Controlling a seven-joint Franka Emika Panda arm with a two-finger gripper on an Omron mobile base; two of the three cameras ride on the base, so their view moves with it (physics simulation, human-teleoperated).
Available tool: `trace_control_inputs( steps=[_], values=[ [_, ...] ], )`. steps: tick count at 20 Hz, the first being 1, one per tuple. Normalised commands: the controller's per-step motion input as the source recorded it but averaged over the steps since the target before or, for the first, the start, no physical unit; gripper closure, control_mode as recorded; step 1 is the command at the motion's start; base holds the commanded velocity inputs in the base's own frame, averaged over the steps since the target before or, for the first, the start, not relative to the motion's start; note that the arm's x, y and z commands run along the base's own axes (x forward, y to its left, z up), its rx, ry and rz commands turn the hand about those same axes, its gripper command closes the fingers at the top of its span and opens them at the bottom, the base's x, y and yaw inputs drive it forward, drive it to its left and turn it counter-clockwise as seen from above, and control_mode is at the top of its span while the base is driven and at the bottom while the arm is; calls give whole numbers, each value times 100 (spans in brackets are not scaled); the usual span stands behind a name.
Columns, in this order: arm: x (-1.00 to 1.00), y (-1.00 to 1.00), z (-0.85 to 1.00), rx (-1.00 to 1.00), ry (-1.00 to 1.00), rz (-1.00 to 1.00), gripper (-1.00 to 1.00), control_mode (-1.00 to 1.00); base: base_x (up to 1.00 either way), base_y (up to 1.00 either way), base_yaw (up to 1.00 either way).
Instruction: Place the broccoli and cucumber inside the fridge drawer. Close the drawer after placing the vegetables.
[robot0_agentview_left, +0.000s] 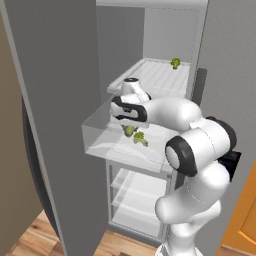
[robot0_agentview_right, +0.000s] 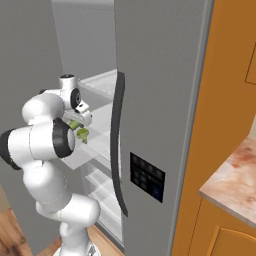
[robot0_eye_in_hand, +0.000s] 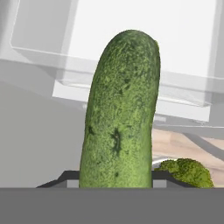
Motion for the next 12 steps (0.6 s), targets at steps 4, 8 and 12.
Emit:
trace_control_inputs(
  steps=[4, 8, 12],
  values=[
    [16, 1, -58, 0, 5, 0, 100, -100, 0, 0, 0],
    [3, 2, -58, 0, 6, 0, 100, -100, 0, 0, 0],
    [0, 0, -50, 0, 3, 1, 100, -100, 0, 0, 0]
  ],
)
